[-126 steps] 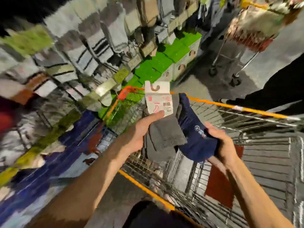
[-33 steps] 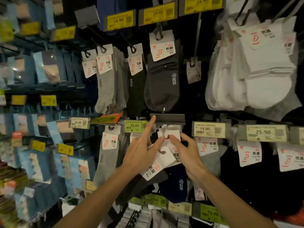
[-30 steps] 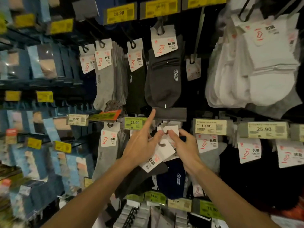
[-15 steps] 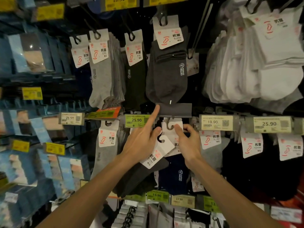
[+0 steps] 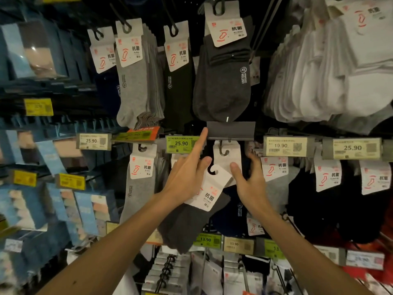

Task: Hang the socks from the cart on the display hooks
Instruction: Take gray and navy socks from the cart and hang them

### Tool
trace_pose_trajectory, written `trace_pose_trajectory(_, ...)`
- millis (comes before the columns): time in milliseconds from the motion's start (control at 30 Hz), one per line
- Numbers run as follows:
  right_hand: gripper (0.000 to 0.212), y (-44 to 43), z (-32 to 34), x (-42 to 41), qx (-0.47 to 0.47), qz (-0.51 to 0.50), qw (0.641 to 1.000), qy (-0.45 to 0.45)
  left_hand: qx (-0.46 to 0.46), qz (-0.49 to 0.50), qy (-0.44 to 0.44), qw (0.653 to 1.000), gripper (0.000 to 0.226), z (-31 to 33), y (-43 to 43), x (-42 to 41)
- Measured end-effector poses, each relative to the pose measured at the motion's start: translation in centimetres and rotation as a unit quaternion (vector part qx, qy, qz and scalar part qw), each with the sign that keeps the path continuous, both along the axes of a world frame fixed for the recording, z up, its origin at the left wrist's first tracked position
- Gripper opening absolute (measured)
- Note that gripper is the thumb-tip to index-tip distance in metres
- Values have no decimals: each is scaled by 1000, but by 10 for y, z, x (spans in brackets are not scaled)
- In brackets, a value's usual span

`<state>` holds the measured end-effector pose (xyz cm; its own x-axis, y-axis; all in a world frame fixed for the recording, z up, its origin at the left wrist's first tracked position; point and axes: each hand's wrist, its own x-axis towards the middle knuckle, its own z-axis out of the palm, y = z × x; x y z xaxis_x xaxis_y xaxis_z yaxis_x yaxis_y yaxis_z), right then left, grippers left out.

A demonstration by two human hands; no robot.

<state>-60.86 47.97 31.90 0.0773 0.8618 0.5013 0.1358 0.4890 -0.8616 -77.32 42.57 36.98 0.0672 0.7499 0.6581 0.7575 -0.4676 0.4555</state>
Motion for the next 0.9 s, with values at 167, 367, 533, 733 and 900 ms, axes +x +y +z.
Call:
trace_pose_trajectory(167,104,-49,-26,8,-29,20,999,1,0,-27,-108,994,50,-23,-13,-6)
trace_pose_trajectory(367,95,-96,-33,-9,-100,104,989,22,1,-33,-248,968,19,-37,-30,0)
trace_pose_trajectory(533,35,-107,-38,-13,-164,136,976,40,-80,-26,-350,933,15,-41,-46,12)
trace_pose_trajectory(733,20,-119,-51,0,-162,131,977,46,-225,-90,-373,896,17,-49,-61,13)
trace_pose_trajectory(900,24,-123,-52,26,-118,71,990,34,-351,-207,-275,871,61,-57,-59,25)
